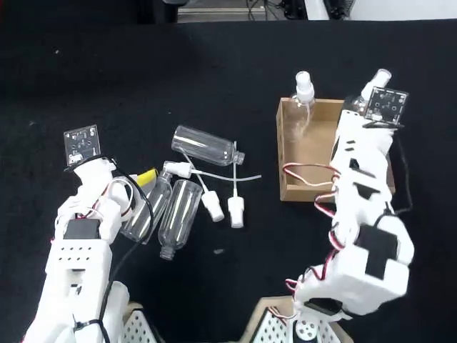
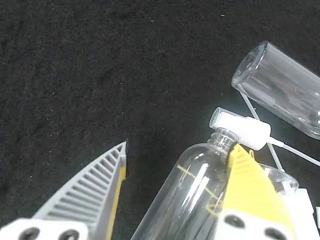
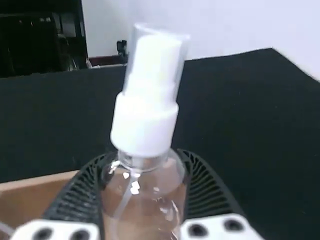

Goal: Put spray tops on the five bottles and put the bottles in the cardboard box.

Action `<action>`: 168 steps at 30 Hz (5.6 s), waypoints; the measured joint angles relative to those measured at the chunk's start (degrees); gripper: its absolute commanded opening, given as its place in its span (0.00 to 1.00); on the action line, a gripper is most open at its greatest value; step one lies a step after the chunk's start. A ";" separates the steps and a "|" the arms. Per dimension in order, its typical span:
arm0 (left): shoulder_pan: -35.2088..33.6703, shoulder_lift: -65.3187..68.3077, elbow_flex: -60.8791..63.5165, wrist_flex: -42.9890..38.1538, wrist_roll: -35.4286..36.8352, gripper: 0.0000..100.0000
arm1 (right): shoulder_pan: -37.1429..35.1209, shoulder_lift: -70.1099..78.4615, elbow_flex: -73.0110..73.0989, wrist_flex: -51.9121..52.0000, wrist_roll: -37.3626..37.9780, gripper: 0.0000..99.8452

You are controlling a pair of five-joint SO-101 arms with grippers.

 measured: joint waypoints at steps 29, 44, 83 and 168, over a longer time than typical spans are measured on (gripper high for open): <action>0.00 0.00 0.00 0.00 0.00 0.30 | 0.00 9.93 -9.93 -0.88 0.00 0.01; 0.00 0.00 0.00 0.00 0.00 0.30 | 0.00 10.64 -10.99 -0.88 0.09 0.02; 0.00 0.00 0.00 0.00 0.00 0.30 | 0.00 10.64 -10.99 -0.88 0.09 0.20; 0.00 0.00 0.00 0.00 0.00 0.30 | 0.62 -7.65 -16.35 57.93 0.00 0.02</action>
